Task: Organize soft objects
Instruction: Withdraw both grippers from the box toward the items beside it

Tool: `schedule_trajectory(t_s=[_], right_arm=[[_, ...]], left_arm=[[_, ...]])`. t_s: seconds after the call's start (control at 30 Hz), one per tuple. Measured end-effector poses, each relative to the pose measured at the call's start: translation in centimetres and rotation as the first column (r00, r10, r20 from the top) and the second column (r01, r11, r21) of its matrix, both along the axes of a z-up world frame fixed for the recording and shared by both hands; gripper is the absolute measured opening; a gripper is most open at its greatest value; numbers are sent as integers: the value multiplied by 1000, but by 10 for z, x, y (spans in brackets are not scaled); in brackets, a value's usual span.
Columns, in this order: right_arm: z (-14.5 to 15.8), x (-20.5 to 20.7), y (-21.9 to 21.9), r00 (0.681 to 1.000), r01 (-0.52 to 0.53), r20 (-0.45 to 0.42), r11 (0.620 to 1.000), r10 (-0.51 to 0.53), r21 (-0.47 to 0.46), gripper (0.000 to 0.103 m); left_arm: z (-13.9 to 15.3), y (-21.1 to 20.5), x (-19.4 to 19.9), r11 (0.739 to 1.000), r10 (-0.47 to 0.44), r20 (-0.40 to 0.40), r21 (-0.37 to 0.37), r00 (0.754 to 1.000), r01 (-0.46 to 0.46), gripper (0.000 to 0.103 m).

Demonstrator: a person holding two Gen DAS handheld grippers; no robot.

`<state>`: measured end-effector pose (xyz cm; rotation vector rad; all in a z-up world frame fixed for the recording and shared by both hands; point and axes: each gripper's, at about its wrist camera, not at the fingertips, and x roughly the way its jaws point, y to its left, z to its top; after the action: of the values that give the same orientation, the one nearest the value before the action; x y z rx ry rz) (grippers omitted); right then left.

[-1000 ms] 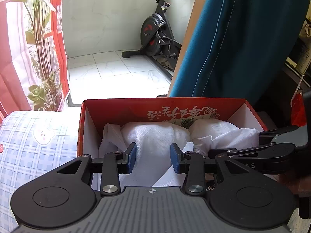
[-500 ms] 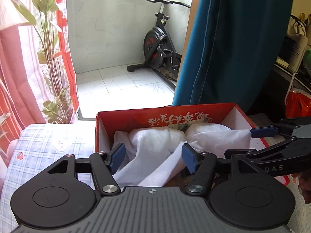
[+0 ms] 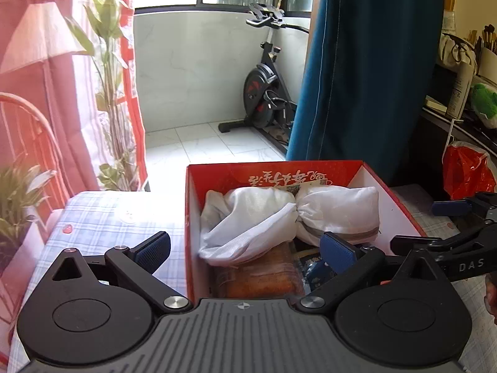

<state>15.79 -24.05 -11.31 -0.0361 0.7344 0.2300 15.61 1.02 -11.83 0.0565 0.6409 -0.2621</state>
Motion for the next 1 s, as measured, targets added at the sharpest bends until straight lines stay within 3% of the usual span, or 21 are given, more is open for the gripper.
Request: schedule_trajectory(t_s=[0.4,0.73,1.0], right_arm=[[-3,-54,-3,996,-44,84,999,41,28,102],[-22,-95,-4,994,-44,101,997,38,65,103],[-47,-125,-8,997,-23,74,995,17,93,103]], left_arm=[[-8,13,-53,999,29,33,23,999,-30,103],[-29,20,-90,999,45,29,24,999,-46,103],[-52,27,-116,999,51,-30,-12,998,-52,103]])
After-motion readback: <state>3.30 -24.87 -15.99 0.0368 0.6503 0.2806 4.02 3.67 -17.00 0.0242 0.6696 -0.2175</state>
